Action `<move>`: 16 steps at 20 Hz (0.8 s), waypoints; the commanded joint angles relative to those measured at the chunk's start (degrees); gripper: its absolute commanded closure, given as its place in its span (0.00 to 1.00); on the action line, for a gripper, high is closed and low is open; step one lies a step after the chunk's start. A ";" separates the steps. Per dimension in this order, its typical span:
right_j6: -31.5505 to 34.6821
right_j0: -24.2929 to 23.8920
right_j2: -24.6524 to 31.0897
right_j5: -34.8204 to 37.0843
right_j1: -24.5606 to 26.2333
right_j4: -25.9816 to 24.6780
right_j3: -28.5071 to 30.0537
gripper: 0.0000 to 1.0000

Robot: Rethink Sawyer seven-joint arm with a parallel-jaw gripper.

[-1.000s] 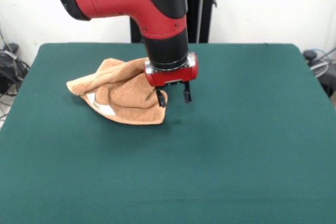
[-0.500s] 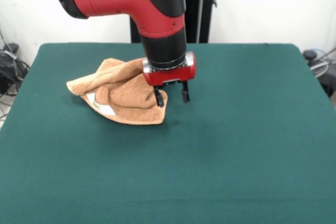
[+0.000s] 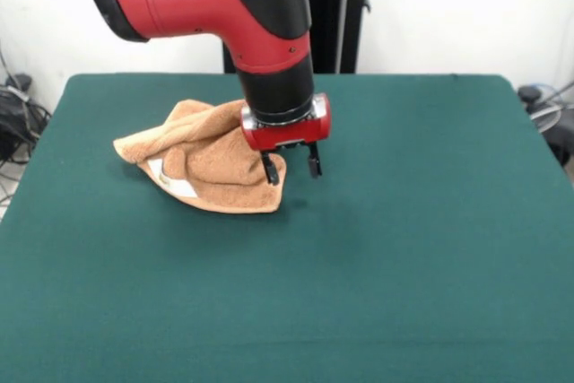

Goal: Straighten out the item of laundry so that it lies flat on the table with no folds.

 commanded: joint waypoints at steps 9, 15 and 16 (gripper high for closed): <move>3.31 -0.44 -1.37 -5.66 2.31 -3.42 -2.66 0.00; 5.02 0.24 -2.15 -6.53 0.47 -2.78 -0.84 0.00; 5.51 0.61 -2.63 -6.54 0.22 -2.71 -0.72 0.00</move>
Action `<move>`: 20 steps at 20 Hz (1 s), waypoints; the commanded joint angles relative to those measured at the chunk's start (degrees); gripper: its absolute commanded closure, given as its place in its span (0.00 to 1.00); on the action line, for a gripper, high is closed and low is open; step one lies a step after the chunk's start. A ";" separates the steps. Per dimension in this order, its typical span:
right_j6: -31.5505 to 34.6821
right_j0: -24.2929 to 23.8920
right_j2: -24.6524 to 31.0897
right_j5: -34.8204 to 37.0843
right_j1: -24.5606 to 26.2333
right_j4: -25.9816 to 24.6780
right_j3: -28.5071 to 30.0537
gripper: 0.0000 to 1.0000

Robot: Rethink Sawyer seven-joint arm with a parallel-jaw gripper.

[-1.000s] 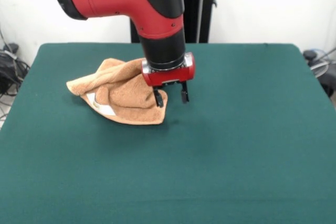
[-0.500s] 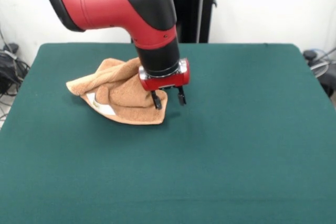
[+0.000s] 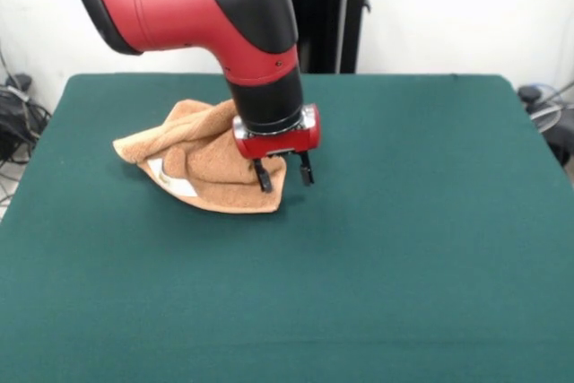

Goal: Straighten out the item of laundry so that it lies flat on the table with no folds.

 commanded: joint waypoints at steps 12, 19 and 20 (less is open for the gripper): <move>3.95 4.38 -4.04 0.14 0.72 -1.32 -4.91 0.00; 3.22 3.90 -3.33 0.17 2.64 -0.82 -5.64 0.00; 3.35 3.85 -3.26 -0.03 2.73 -0.75 -5.57 0.00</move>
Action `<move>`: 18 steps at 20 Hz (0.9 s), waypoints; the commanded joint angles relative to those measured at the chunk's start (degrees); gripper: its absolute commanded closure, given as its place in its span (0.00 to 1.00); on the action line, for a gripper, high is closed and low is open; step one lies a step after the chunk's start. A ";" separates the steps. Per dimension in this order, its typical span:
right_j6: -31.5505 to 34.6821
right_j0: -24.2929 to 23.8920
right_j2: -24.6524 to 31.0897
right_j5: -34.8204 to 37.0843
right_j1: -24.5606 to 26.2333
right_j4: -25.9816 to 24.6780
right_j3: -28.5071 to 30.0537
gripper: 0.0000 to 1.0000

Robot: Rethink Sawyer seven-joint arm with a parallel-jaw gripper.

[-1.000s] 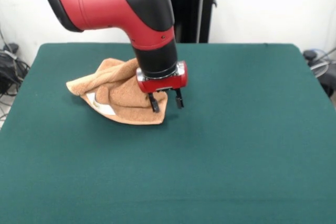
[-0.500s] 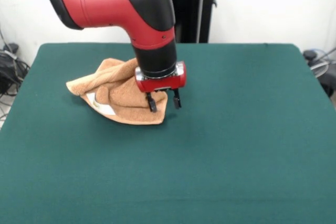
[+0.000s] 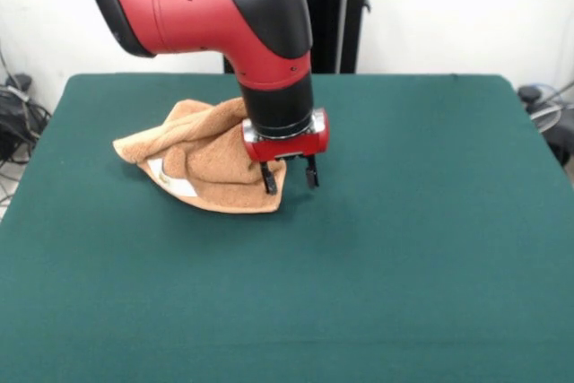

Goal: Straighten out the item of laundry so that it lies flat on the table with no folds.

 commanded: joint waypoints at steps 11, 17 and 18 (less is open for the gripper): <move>-0.29 -2.08 2.34 1.98 4.83 -0.07 -5.17 0.00; -0.27 -2.68 3.12 1.56 5.52 -0.11 -5.03 0.00; -0.11 -2.41 2.87 1.49 5.49 -0.38 -5.22 0.00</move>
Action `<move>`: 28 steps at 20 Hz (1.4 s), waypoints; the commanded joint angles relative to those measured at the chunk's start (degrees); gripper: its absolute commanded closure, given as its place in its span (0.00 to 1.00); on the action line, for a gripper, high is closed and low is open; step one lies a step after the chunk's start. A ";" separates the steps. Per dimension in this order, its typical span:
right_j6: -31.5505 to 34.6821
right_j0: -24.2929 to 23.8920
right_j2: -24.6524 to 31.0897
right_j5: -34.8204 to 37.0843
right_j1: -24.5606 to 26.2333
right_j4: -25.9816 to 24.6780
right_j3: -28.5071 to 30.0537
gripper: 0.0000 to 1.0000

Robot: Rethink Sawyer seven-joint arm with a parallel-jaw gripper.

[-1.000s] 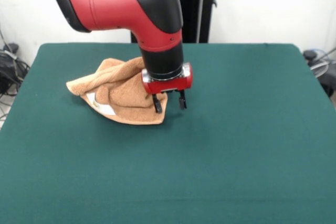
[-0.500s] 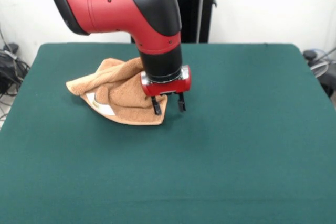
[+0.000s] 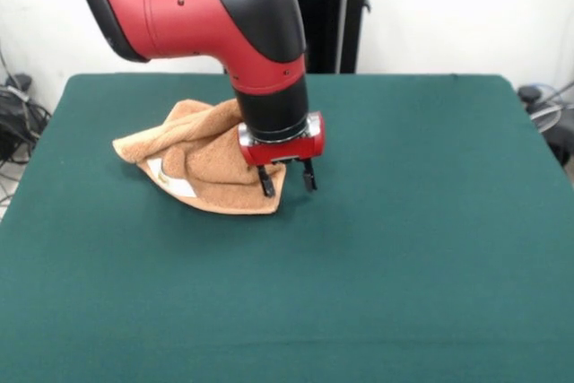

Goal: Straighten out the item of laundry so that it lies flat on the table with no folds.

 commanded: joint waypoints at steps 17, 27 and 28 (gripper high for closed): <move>-0.01 -0.16 0.65 -1.71 7.56 -2.61 -6.35 0.00; 2.52 1.17 -0.95 -2.24 6.85 -2.30 -6.24 1.00; 2.58 1.29 -1.01 -2.28 6.74 -2.39 -6.25 1.00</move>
